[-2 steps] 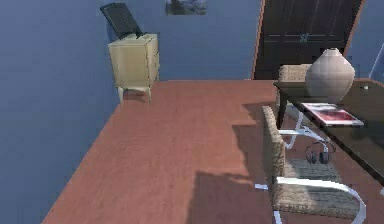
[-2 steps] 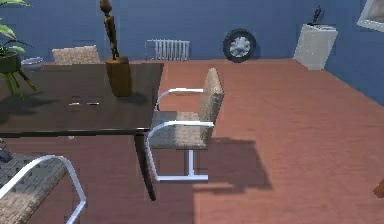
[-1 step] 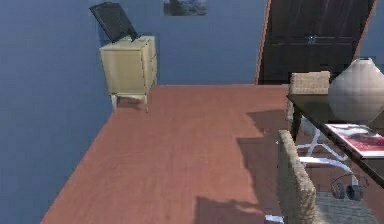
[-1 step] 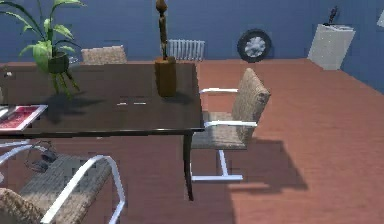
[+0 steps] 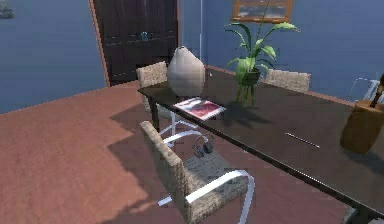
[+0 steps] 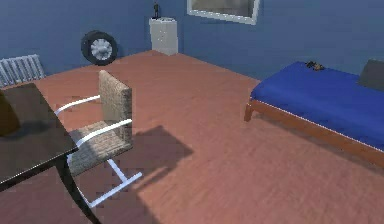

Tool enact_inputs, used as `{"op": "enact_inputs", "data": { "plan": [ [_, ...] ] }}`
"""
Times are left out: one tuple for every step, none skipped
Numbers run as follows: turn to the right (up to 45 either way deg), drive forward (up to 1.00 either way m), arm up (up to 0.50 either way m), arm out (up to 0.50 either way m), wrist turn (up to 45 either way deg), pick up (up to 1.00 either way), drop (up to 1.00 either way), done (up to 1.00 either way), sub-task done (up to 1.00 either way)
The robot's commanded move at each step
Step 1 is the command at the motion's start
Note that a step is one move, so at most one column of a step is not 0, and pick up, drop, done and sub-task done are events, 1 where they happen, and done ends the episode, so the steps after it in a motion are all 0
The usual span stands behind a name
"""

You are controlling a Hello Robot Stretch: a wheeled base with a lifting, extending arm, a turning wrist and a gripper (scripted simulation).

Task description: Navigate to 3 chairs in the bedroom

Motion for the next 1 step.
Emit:
{"op": "enact_inputs", "data": {
  "plan": [
    [0.0,0.00,0.00,0.00,0.0,0.00,0.00,0.00,1.00]
  ]
}}
